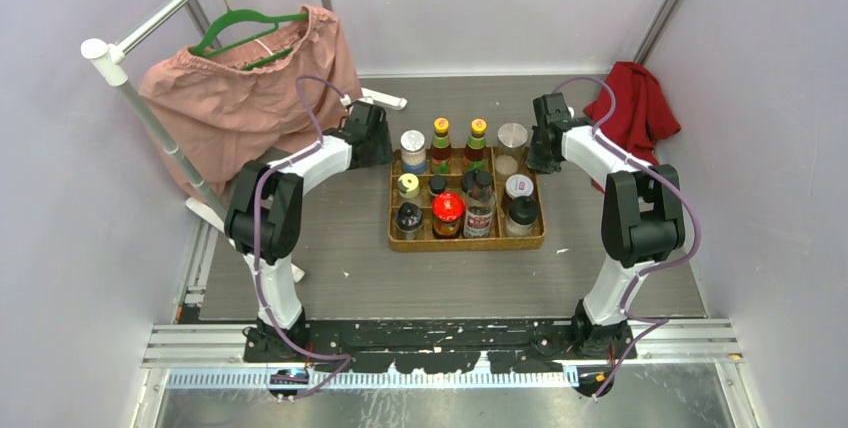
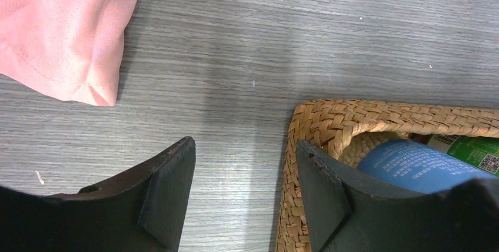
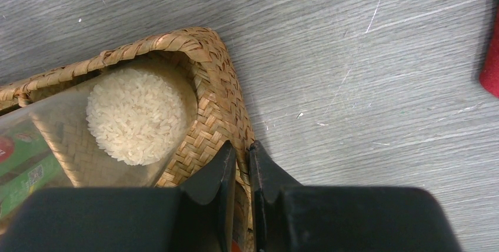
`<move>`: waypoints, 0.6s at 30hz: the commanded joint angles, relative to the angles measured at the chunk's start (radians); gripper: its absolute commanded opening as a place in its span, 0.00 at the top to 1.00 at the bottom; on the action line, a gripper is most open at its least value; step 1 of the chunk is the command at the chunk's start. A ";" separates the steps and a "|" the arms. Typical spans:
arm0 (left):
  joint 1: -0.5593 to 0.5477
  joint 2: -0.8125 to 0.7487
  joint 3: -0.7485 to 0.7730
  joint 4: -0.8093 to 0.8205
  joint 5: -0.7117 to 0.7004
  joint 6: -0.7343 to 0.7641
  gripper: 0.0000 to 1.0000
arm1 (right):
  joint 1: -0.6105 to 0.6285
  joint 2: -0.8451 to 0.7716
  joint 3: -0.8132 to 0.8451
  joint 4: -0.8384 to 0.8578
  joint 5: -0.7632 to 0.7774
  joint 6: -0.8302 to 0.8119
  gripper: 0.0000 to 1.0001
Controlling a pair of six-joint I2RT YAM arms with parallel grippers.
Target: Organize the condiment bottles
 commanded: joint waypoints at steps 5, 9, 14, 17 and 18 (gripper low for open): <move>-0.015 -0.058 0.006 -0.013 -0.018 -0.007 0.32 | -0.001 -0.023 0.007 0.068 0.011 0.054 0.61; -0.014 -0.116 -0.020 -0.027 -0.062 -0.001 0.30 | -0.002 -0.083 -0.012 0.065 0.038 0.052 0.31; 0.003 -0.148 0.025 -0.083 -0.066 0.023 0.29 | -0.002 -0.125 0.019 0.017 0.080 0.042 0.19; 0.002 -0.197 0.050 -0.146 -0.078 0.036 0.29 | -0.001 -0.180 0.031 -0.026 0.099 0.033 0.19; 0.002 -0.223 0.049 -0.161 -0.080 0.040 0.29 | -0.001 -0.207 0.030 -0.040 0.109 0.028 0.19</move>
